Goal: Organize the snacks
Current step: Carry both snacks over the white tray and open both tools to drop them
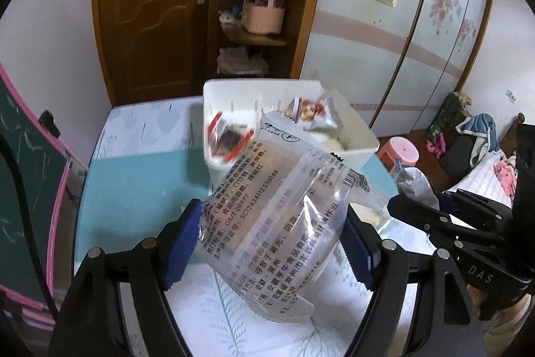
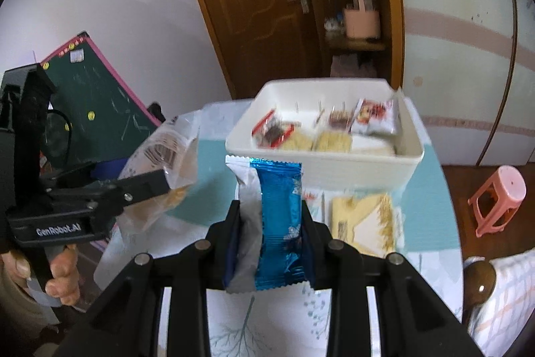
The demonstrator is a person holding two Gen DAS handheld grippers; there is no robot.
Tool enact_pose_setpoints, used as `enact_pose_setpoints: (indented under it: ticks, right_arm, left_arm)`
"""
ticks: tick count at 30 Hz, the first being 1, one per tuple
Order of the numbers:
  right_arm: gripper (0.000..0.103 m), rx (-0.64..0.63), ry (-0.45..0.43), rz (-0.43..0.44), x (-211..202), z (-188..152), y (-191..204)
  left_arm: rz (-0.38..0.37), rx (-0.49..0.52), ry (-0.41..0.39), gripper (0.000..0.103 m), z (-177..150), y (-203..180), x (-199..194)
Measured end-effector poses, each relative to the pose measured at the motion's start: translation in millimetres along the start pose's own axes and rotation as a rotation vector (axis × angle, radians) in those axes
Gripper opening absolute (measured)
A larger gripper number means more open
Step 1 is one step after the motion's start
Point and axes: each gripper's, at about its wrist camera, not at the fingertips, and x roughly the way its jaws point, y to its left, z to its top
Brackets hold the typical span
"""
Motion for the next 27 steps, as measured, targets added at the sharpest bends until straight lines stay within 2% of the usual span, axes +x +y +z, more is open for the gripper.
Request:
enact_pose_setpoints:
  ticks: [12, 22, 27]
  right_arm:
    - [0.031, -0.003, -0.158, -0.042, -13, 65, -3]
    - [0.032, -0.003, -0.187, -0.1, 16, 106, -17]
    - [0.032, 0.004, -0.199, -0.127, 36, 127, -31]
  left_arm:
    - [0.021, 0.015, -0.084, 0.079, 73, -15, 7]
    - [0.031, -0.01, -0.114, 0.08, 122, -13, 45]
    - [0.071, 0.002, -0.126, 0.08, 142, -11, 73]
